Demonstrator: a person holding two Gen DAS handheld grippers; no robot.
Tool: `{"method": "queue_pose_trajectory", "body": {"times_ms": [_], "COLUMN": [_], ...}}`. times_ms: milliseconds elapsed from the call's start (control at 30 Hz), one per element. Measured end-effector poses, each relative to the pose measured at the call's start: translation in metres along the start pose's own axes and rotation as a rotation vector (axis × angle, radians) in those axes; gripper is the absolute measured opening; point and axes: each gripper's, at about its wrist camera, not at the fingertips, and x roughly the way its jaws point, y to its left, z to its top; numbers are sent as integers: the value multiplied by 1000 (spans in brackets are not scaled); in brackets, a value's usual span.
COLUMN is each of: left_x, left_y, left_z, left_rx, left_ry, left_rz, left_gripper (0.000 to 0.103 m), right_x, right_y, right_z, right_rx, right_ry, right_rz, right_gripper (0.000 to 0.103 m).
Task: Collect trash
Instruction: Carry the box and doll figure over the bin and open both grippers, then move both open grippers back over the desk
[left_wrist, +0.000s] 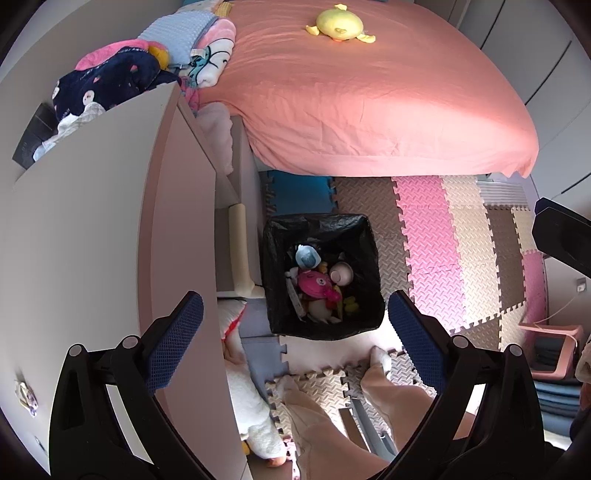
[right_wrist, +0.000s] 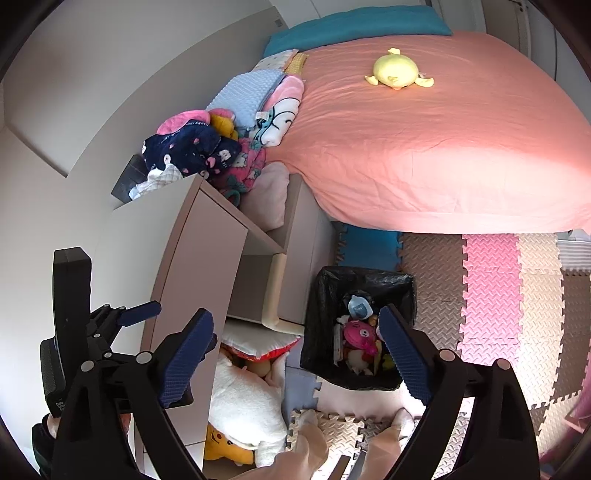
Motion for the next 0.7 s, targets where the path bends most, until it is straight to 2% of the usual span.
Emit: {"method": "queue_pose_trajectory", "body": {"times_ms": [267, 400, 700], "left_x": [-3, -5, -19], "left_y": [14, 25, 62], "left_z": [-13, -23, -52], "left_rx": [-49, -76, -165], "left_ry": [2, 3, -6], "left_rz": [-8, -15, 5], "left_gripper": [97, 97, 97], "right_x": [3, 7, 21], "right_y": [11, 22, 63], "right_z": [-8, -11, -20], "right_rx": [-21, -45, -126], "right_ry": [23, 32, 37], "right_rz": [-4, -2, 19], "right_gripper": [92, 100, 100]}}
